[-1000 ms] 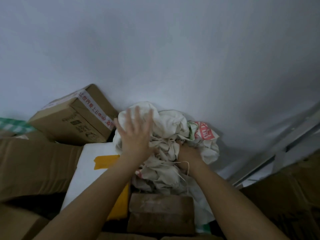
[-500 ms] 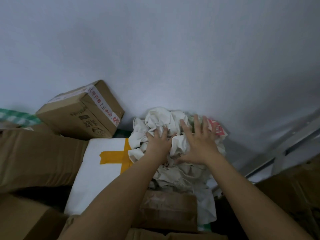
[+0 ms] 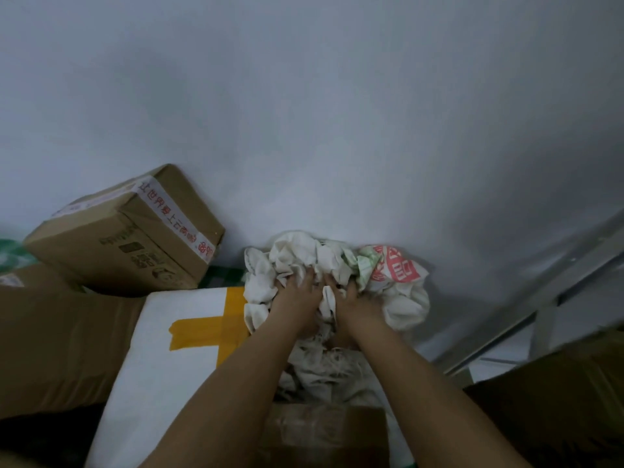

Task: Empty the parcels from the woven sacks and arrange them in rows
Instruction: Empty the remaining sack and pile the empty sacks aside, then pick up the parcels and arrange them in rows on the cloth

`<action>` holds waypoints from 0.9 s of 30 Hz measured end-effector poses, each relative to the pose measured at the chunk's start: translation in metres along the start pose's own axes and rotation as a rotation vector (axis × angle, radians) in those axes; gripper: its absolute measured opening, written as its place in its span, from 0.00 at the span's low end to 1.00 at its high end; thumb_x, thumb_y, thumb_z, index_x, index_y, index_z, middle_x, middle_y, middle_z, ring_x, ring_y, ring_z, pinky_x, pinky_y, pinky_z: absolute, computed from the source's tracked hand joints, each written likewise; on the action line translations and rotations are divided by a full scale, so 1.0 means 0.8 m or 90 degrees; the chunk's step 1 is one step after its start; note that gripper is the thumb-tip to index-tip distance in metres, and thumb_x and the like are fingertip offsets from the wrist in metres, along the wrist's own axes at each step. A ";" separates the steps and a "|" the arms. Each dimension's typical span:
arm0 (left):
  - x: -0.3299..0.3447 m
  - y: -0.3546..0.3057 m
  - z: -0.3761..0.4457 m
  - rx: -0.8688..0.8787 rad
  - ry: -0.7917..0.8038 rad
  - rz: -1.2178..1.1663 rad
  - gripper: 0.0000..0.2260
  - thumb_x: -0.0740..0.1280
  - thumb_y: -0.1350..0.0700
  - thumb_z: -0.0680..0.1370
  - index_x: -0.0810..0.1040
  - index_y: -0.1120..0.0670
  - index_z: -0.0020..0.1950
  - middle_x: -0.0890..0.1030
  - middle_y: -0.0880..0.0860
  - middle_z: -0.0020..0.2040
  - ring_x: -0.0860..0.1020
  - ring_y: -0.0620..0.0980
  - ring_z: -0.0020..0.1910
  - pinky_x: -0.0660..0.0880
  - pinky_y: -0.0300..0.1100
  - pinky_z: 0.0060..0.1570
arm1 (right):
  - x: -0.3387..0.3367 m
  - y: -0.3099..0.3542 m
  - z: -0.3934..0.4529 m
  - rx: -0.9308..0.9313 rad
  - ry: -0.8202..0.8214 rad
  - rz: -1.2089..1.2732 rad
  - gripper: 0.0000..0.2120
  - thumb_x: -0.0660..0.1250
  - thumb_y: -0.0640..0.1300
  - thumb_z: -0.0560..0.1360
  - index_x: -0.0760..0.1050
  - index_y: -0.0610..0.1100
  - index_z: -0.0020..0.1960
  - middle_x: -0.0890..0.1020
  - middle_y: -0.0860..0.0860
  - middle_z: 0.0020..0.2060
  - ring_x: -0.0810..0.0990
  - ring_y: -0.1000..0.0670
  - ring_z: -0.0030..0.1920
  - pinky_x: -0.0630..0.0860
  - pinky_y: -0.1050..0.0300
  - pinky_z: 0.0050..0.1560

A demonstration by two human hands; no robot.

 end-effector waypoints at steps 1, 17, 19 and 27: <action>-0.001 -0.004 -0.001 -0.005 0.003 -0.005 0.42 0.67 0.47 0.75 0.43 0.52 0.79 0.43 0.60 0.78 0.52 0.65 0.75 0.59 0.62 0.69 | -0.003 -0.003 -0.005 0.005 0.000 0.000 0.57 0.72 0.60 0.70 0.29 0.55 0.76 0.45 0.36 0.76 0.59 0.31 0.72 0.59 0.33 0.70; -0.099 -0.002 -0.087 -0.177 -0.093 0.058 0.48 0.67 0.37 0.72 0.38 0.49 0.78 0.40 0.59 0.78 0.39 0.64 0.75 0.36 0.66 0.69 | -0.129 -0.023 -0.129 -0.038 -0.140 -0.016 0.42 0.66 0.58 0.76 0.43 0.52 0.78 0.47 0.42 0.77 0.50 0.34 0.76 0.56 0.32 0.71; -0.123 0.006 -0.118 -0.205 -0.064 0.052 0.51 0.68 0.35 0.71 0.34 0.50 0.77 0.37 0.59 0.77 0.36 0.64 0.75 0.34 0.65 0.68 | -0.149 -0.022 -0.155 0.003 -0.153 -0.009 0.44 0.66 0.56 0.76 0.39 0.51 0.79 0.47 0.39 0.77 0.50 0.34 0.76 0.53 0.31 0.71; -0.230 0.023 -0.270 -0.216 0.014 -0.033 0.28 0.59 0.39 0.79 0.61 0.50 0.75 0.62 0.55 0.75 0.62 0.57 0.73 0.59 0.57 0.71 | -0.239 0.040 -0.255 -0.036 -0.189 -0.023 0.34 0.61 0.53 0.79 0.48 0.49 0.78 0.48 0.41 0.77 0.50 0.35 0.76 0.52 0.35 0.73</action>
Point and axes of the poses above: each hand's wrist, its own z-axis towards the middle knuckle, its own x-axis out of the palm, y = z × x, the point moved 5 cm from there along z, towards the middle knuckle
